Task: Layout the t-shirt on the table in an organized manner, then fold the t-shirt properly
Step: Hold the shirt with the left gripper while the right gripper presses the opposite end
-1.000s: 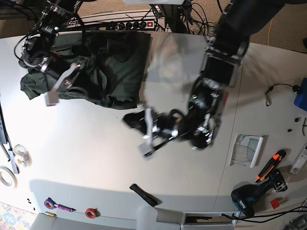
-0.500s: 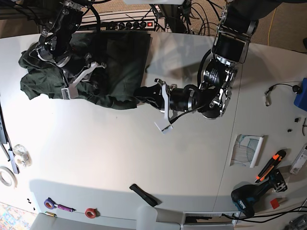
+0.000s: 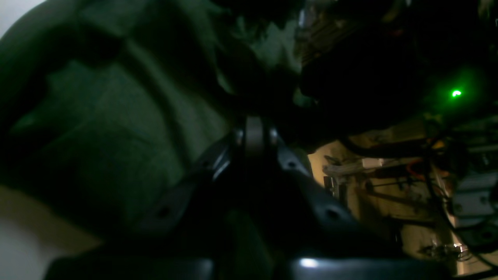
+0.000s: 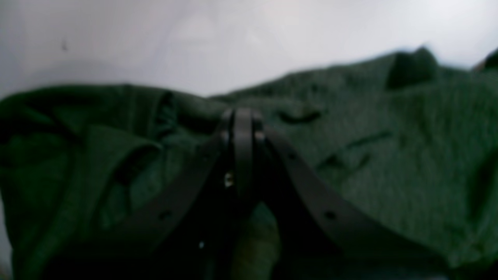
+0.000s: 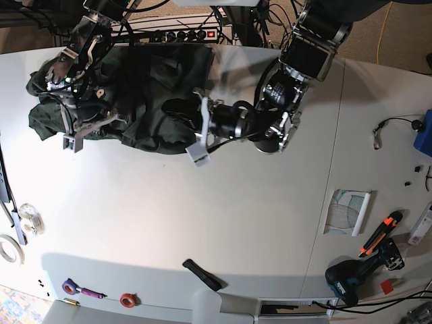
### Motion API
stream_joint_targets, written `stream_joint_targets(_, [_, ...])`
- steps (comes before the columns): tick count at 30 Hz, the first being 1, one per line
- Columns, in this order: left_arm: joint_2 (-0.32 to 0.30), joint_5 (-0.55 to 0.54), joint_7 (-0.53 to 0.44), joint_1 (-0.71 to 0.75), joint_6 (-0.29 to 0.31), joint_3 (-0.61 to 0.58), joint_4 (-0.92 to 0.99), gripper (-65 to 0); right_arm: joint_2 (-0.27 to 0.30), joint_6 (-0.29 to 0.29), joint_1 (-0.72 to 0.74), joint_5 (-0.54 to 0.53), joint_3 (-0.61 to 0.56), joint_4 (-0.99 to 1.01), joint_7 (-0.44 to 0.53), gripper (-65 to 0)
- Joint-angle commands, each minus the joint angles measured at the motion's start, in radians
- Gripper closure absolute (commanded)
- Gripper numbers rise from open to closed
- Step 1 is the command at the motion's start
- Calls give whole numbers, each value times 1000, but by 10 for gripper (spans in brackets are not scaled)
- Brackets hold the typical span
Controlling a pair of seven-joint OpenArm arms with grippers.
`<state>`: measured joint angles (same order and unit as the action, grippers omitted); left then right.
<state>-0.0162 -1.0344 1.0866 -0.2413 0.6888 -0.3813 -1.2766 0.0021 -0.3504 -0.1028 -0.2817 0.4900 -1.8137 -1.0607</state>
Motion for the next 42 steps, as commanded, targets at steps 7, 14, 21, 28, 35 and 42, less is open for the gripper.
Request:
stream_joint_targets(7, [10,349,-192,-22,-37,-95,-17,0,8,-109,-50,-391,0,-224,-163,0])
stream_joint_targets(14, [7,411,-216,-25,-46,-93,-17,0,-31,-141,-298,-515,0,-480,-207,0])
stream_joint_targets(21, [8,403,-215,-25,-45,-93,-17,0,-80,-144,-418,-386,0,-514,-91,0])
stream_joint_targets(28, [8,403,-215,-25,-45,-93,-17,0,-108,-143,-376,-330,-16,-514,-56,0])
stream_joint_targets(35, [8,404,-215,-25,-45,-93,-17,0,-107,-142,-376,-232,-174,-365,-35,0])
stream_joint_targets(42, [8,407,-216,-25,-45,-93,-17,0,-107,-121,-378,-147,-212,-314,-117,0])
